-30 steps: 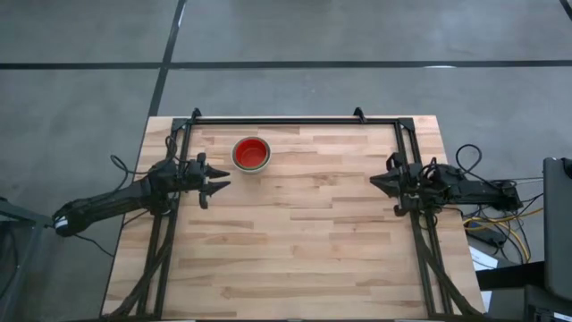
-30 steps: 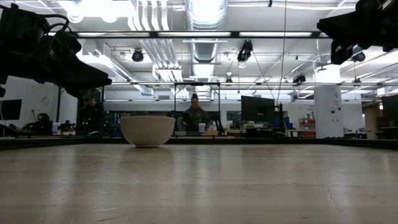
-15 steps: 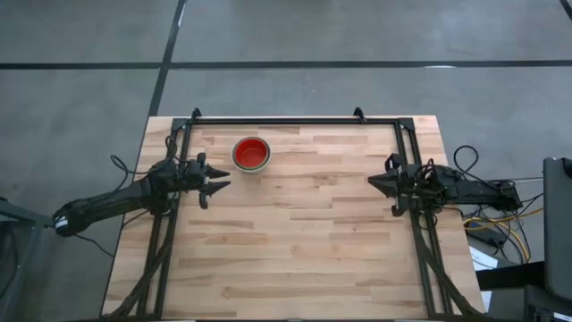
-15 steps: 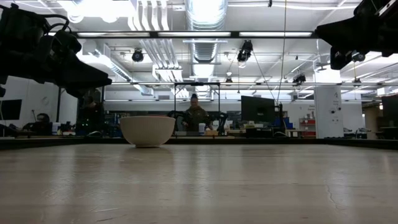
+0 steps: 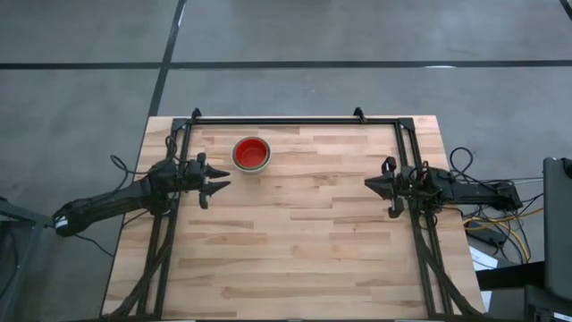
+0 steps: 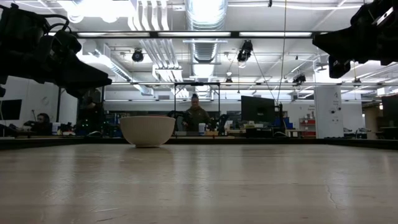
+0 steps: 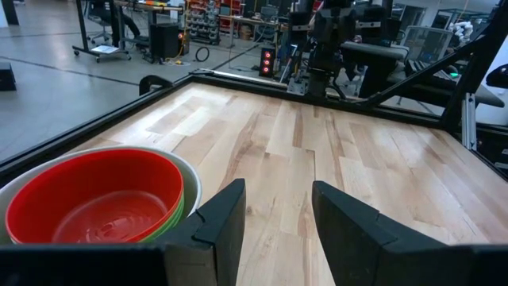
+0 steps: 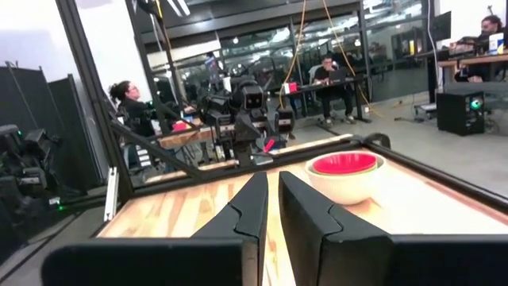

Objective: Nest bowls inside each other
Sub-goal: Return to Home Position

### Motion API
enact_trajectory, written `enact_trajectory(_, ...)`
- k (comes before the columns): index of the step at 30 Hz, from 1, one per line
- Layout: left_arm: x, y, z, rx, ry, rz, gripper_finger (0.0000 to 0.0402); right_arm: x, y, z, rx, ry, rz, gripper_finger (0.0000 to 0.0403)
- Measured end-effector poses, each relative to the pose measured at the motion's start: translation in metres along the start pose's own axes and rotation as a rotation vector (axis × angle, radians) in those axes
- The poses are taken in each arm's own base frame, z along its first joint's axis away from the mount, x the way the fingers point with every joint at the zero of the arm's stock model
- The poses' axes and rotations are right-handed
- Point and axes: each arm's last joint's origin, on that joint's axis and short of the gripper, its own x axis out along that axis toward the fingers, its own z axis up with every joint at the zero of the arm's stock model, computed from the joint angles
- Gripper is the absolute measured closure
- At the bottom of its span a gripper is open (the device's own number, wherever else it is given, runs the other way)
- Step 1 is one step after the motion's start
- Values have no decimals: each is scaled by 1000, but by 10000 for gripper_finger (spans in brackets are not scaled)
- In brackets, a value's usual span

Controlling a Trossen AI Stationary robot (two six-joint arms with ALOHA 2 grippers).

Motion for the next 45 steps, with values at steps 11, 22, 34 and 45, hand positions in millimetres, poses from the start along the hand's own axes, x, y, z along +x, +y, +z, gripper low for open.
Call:
enact_trajectory(11, 0, 0, 0, 0, 0, 0, 250, 0, -1, -5, -6, 53, -12, 369)
enact_trajectory(22, 0, 0, 0, 0, 0, 0, 250, -1, -3, -11, -5, 110, -50, 369)
enact_trajectory(34, 0, 0, 0, 0, 0, 0, 250, -1, -3, -11, -10, 109, -52, 369)
enact_trajectory(45, 0, 0, 0, 0, 0, 0, 250, -1, -3, -11, -104, 112, -46, 369)
